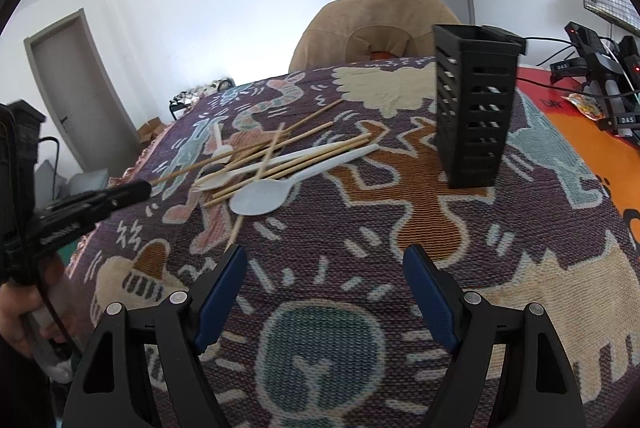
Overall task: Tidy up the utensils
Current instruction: 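Move the left tool toward the utensils while the right tool approaches the wooden chopsticks, then close the right gripper on a wooden chopstick and lift it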
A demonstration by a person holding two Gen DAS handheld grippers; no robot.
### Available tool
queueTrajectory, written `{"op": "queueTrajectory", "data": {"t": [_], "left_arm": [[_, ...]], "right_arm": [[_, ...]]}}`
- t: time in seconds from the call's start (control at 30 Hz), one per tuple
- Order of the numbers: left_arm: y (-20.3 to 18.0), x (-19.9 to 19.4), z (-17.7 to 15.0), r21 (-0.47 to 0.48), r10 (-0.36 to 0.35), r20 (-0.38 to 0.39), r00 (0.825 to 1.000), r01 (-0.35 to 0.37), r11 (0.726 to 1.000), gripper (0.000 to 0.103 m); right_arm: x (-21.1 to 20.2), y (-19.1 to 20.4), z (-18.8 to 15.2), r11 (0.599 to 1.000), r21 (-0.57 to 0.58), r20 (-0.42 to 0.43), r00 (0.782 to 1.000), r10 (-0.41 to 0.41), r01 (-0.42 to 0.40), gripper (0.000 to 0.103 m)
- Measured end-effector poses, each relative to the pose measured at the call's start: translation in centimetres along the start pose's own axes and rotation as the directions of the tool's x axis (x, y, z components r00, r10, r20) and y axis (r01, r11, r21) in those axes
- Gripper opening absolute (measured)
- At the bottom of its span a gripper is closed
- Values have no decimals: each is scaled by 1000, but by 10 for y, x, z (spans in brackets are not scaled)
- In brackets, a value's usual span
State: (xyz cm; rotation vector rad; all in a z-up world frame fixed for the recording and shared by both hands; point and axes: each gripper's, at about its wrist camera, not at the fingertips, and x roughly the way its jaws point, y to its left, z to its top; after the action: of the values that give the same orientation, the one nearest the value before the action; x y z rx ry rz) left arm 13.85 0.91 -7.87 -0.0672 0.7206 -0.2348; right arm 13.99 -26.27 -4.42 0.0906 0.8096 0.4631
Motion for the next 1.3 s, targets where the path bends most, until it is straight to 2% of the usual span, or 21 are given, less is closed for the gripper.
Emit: {"op": "queueTrajectory", "data": {"t": [0.17, 0.27, 0.37, 0.57, 0.7, 0.9, 0.97, 1.03, 1.13, 1.3], "left_arm": [[6, -25, 6, -24, -4, 74, 997, 5, 1000, 4], [13, -38, 7, -43, -3, 112, 994, 8, 999, 4], [21, -47, 5, -67, 1, 136, 991, 8, 998, 4], [38, -63, -2, -116, 10, 169, 986, 10, 993, 4], [49, -73, -6, -144, 9, 187, 982, 18, 989, 4], [59, -85, -7, -164, 19, 218, 976, 18, 986, 4], [59, -87, -8, -164, 17, 223, 975, 21, 986, 4], [59, -88, -8, -165, 14, 226, 974, 24, 986, 4], [58, -91, -8, -163, 11, 234, 972, 28, 986, 4], [52, -96, -6, -149, 7, 247, 969, 31, 988, 4]], "right_arm": [[6, 10, -1, 1000, -7, -14, 1000, 9, -9, 73], [12, 18, -2, 1000, -21, -38, 999, 20, -21, 64], [19, 27, -3, 999, -41, -54, 998, 29, -31, 62], [40, 51, -4, 994, -91, -111, 993, 45, -55, 51], [56, 67, -6, 991, -120, -156, 987, 45, -64, 35], [67, 79, -5, 986, -163, -177, 984, 13, -42, 33], [69, 81, -5, 984, -175, -175, 985, -6, -25, 27], [69, 83, -6, 982, -189, -179, 984, -18, -17, 9], [64, 79, -2, 982, -187, -186, 982, -1, -35, 7], [31, 63, 12, 989, -136, -120, 992, 39, -55, 6]]}}
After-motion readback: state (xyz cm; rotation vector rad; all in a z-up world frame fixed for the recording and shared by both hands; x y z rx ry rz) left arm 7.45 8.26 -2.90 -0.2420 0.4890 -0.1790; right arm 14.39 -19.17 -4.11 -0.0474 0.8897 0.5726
